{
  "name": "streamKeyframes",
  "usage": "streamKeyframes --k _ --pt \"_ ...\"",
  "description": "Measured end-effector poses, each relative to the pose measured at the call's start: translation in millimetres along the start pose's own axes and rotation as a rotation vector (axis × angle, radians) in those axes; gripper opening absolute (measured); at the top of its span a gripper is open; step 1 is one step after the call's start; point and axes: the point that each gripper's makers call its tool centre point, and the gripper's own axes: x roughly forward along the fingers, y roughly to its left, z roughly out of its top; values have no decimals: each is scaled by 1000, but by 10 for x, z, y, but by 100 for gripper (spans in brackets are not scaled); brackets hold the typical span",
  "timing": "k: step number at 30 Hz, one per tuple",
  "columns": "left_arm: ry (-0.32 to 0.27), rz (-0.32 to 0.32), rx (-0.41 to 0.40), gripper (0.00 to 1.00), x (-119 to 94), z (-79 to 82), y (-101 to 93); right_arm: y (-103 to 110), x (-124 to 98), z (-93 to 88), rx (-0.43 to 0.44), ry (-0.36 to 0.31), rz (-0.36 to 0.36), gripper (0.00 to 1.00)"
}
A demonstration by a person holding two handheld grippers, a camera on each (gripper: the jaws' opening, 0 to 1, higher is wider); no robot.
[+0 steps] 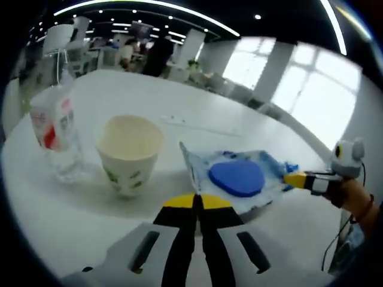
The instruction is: Arrange the tabletop items into an orderly group along one side of the table until the central work area is clear of visible clutter.
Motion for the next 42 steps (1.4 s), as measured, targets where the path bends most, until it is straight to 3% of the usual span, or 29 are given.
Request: streamKeyframes --k 7,10,13,23,27,31,33,38,42 --pt "-8 22 25 0 84 23 35 -58 73 -106 8 1 -17 1" --pt "-3 51 59 0 123 -30 44 -80 101 -119 26 -7 -45 1" --pt "5 54 60 0 168 -61 29 -135 118 -117 -15 3 -91 1" --pt "13 106 93 0 161 -138 97 -103 124 -225 -25 48 -87 1" --pt "-5 120 113 0 185 -100 126 -75 117 -241 -10 54 -80 1" --pt "-7 133 56 0 173 -87 129 -91 119 -256 21 52 -82 2" --pt "-10 131 79 0 167 -52 119 -90 118 -266 13 58 -81 2" --pt "-15 141 143 5 92 17 116 -80 64 -167 -39 30 -121 6" --pt "-21 143 148 12 -6 46 100 -121 4 -161 -44 58 -150 19"
